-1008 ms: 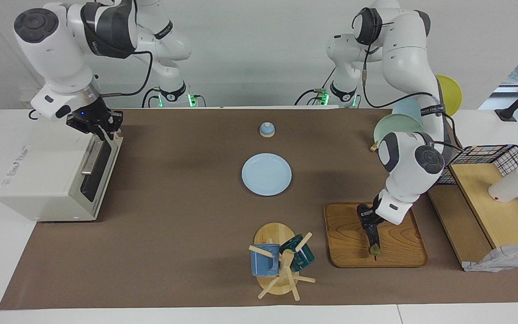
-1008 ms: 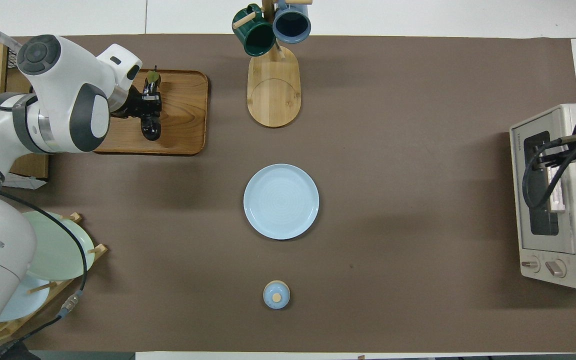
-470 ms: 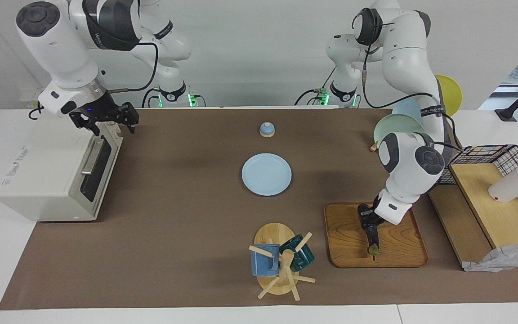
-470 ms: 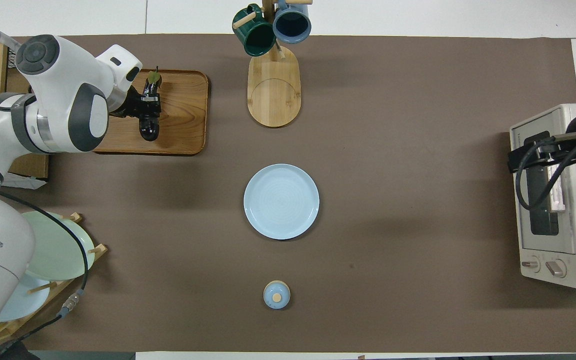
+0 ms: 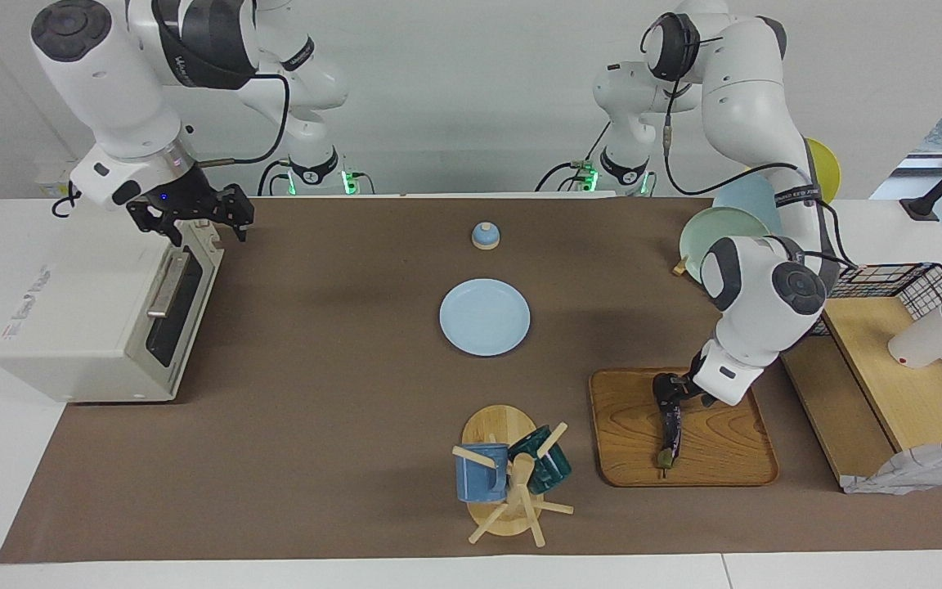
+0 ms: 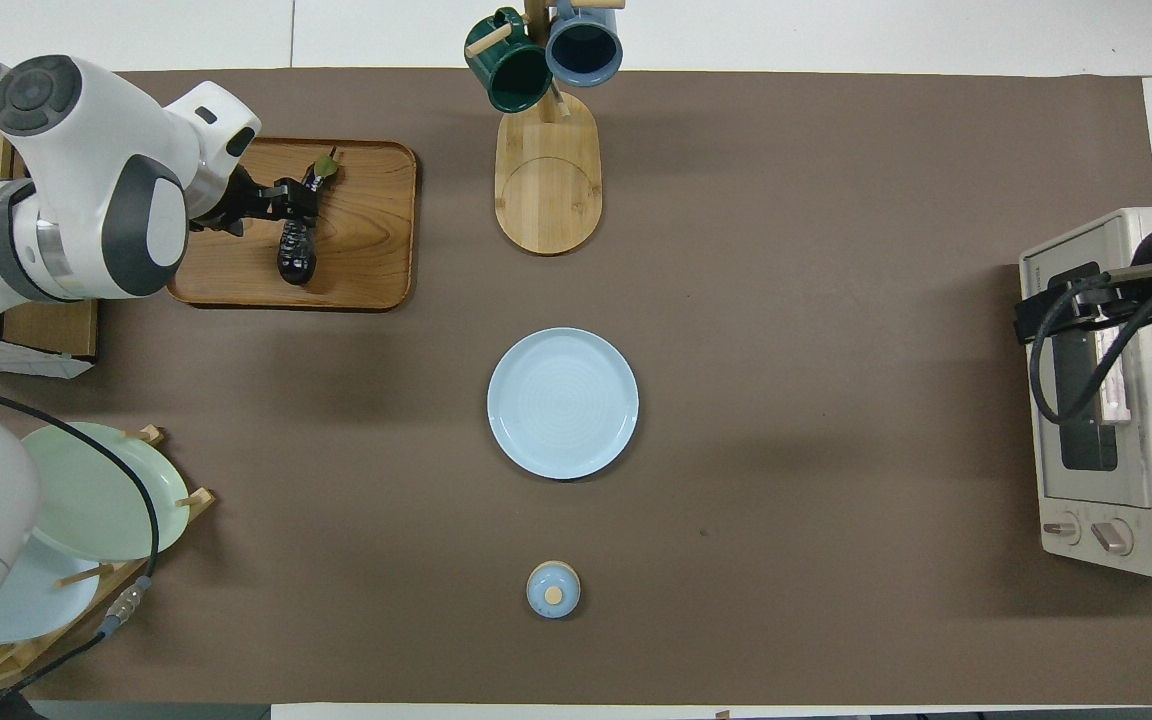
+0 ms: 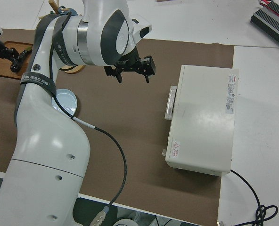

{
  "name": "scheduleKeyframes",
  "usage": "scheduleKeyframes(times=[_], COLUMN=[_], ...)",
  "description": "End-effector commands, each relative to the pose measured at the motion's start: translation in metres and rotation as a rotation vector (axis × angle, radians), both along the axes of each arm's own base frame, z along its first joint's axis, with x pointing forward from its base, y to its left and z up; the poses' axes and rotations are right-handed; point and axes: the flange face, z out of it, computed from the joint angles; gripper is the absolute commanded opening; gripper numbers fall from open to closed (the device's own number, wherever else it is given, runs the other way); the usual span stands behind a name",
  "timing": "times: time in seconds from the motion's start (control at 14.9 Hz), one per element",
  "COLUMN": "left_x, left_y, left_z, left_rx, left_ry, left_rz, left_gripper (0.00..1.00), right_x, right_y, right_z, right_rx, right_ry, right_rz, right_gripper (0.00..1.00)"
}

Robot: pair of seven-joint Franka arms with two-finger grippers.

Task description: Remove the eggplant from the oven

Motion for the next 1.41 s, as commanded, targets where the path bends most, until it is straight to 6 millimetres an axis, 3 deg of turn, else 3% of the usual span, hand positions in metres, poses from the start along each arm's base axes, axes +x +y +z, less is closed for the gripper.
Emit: scheduleKeyframes(times=[0.0,0.2,0.34,0.6,0.74,0.87,1.14,1.34], left_x=[-0.016,-0.034,-0.048,-0.098,-0.124,-0.146,-0.180,-0.184], left_y=[0.007,0.028,0.033,0.039,0.038,0.039,0.041,0.040], left_z=[0.058,0.119,0.155,0.229,0.253,0.260,0.237,0.235], left_rx=[-0.007,-0.007,-0.007,-0.003,0.004,0.007,0.089,0.092], left_ry=[-0.001,-0.015,-0.024,-0.005,0.041,0.075,0.147,0.162], left_rz=[-0.002,0.029,0.041,0.033,0.018,0.012,-0.008,-0.012], left_gripper=[1.00,1.00,1.00,1.00,1.00,1.00,1.00,1.00], right_x=[-0.010,0.000,0.005,0.001,-0.001,-0.001,-0.001,0.000], right_y=[0.001,-0.013,-0.014,-0.014,-0.014,-0.014,-0.018,-0.018], right_z=[0.010,-0.004,0.001,0.005,0.004,0.004,0.004,0.003], right_rx=[0.019,0.018,0.007,0.024,0.024,0.025,0.025,0.024], right_ry=[-0.019,0.015,0.007,0.005,0.009,0.008,0.008,0.006], right_rz=[-0.010,-0.038,-0.038,-0.042,-0.044,-0.042,-0.047,-0.050], right_gripper=[1.00,1.00,1.00,1.00,1.00,1.00,1.00,1.00])
